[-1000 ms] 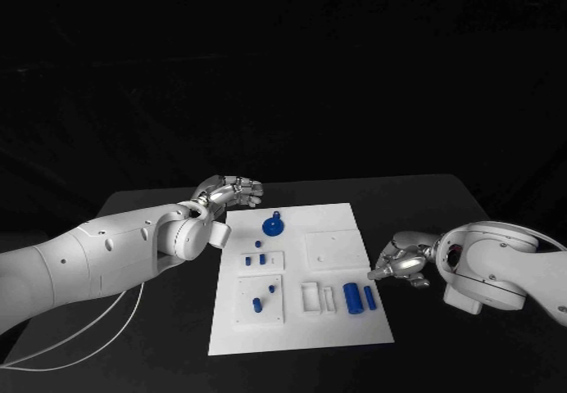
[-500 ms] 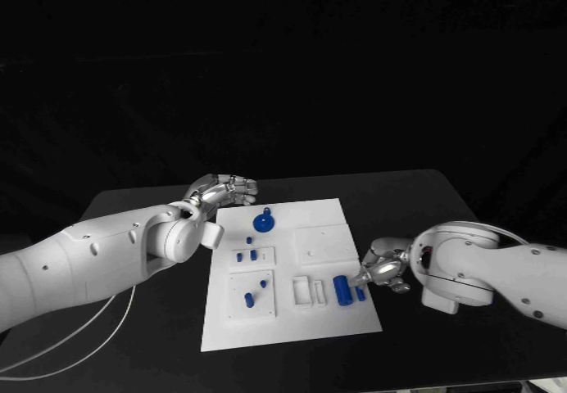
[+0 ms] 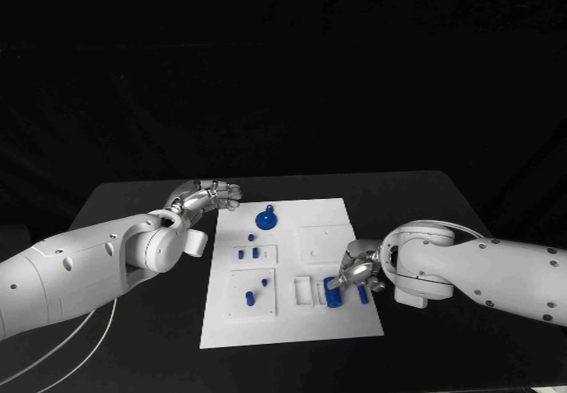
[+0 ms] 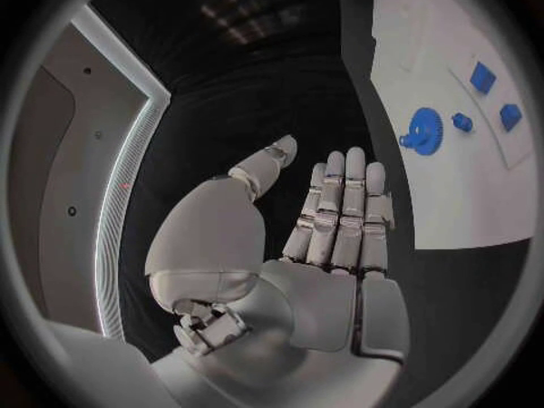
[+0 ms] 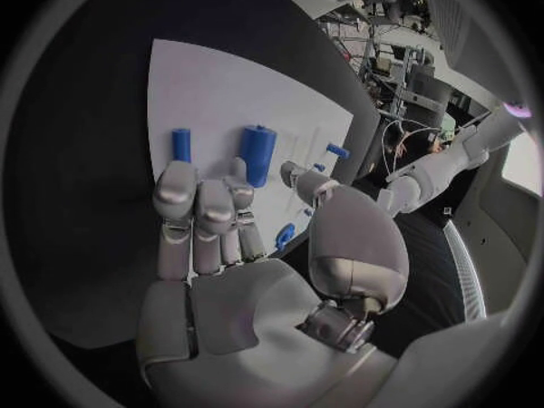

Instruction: Assemble the parts on the task board

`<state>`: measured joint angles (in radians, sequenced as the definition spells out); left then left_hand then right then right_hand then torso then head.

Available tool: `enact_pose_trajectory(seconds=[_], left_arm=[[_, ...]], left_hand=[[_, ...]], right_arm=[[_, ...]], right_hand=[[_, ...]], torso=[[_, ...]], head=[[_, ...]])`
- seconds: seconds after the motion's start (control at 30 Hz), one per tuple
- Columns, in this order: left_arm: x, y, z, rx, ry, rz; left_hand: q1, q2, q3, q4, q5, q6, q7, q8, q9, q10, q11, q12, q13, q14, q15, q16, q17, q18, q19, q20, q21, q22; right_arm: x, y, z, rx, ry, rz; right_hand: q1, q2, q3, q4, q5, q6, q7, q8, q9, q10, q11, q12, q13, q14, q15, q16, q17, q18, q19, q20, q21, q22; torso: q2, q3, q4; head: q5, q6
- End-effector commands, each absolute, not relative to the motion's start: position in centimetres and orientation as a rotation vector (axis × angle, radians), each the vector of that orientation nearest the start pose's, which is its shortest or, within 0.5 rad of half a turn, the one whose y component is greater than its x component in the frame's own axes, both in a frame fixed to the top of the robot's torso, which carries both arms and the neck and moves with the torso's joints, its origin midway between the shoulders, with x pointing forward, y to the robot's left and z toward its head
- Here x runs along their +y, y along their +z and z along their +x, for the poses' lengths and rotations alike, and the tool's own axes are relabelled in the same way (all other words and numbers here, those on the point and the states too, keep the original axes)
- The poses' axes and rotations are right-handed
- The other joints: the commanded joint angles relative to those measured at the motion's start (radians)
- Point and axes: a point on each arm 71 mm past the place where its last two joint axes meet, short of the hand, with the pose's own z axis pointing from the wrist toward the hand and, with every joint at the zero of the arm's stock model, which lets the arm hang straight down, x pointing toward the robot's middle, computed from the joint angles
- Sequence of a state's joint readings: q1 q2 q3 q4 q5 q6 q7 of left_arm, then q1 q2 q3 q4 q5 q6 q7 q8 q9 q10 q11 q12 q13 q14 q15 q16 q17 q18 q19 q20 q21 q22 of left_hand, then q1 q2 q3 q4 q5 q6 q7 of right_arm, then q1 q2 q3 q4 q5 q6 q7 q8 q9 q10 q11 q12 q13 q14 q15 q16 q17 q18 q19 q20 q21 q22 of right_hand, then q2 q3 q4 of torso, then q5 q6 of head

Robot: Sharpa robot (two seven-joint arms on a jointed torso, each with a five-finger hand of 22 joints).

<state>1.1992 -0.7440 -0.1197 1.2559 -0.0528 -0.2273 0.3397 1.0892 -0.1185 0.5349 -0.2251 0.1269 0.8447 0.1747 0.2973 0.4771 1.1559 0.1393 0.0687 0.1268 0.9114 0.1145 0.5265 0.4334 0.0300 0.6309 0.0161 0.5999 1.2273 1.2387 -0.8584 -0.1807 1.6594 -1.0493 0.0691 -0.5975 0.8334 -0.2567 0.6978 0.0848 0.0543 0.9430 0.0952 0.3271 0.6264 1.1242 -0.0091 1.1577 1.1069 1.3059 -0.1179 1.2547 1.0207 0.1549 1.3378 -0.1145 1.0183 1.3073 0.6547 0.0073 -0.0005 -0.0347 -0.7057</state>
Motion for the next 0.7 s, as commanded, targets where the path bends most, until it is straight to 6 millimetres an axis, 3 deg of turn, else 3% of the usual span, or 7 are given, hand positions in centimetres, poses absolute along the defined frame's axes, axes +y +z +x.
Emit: enact_pose_trajectory(seconds=[0.03,0.43,0.7], left_arm=[[23.45,-22.31,52.31,1.527,-1.401,-1.091],[23.51,-22.31,52.31,1.526,-1.399,-1.092],[23.42,-22.31,52.32,1.528,-1.401,-1.091]], left_hand=[[-0.012,0.001,-0.001,0.005,-0.005,-0.008,0.002,0.006,-0.002,0.005,-0.001,0.002,-0.002,0.008,0.002,-0.005,0.002,0.015,0.002,0.000,-0.005,0.001],[-0.014,0.001,-0.002,0.006,-0.005,-0.009,0.002,0.006,-0.002,0.004,-0.001,0.002,-0.003,0.008,0.002,-0.006,0.004,0.015,0.001,0.000,-0.006,0.002],[-0.015,0.001,-0.003,0.007,-0.006,-0.009,0.002,0.006,-0.002,0.004,-0.001,0.002,-0.003,0.008,0.002,-0.007,0.005,0.015,0.001,0.000,-0.006,0.002]], right_arm=[[-19.40,-25.14,43.07,2.415,0.332,0.078],[-18.92,-25.21,42.90,2.411,0.323,0.039],[-18.78,-26.05,42.77,2.422,0.300,0.016]], right_hand=[[-0.010,-0.001,0.000,0.007,-0.005,0.002,0.004,-0.005,0.003,0.004,-0.004,0.003,0.001,0.000,-0.003,0.005,0.002,0.107,-0.004,-0.003,0.006,0.021],[-0.017,-0.005,-0.005,0.010,-0.005,0.003,0.005,-0.006,0.005,0.003,-0.003,0.002,0.004,-0.001,-0.003,0.005,0.003,0.107,-0.006,-0.004,0.009,0.021],[-0.027,-0.010,-0.015,0.013,-0.005,0.002,0.005,-0.008,0.008,0.002,-0.003,0.001,0.006,-0.001,-0.002,0.004,0.005,0.107,-0.009,-0.004,0.011,0.020]], torso=[[0.000,-0.0012,0.0004],[0.000,-0.0014,-0.0003],[0.001,-0.0034,-0.0005]], head=[[0.004,-0.003],[0.009,-0.005],[0.012,-0.006]])
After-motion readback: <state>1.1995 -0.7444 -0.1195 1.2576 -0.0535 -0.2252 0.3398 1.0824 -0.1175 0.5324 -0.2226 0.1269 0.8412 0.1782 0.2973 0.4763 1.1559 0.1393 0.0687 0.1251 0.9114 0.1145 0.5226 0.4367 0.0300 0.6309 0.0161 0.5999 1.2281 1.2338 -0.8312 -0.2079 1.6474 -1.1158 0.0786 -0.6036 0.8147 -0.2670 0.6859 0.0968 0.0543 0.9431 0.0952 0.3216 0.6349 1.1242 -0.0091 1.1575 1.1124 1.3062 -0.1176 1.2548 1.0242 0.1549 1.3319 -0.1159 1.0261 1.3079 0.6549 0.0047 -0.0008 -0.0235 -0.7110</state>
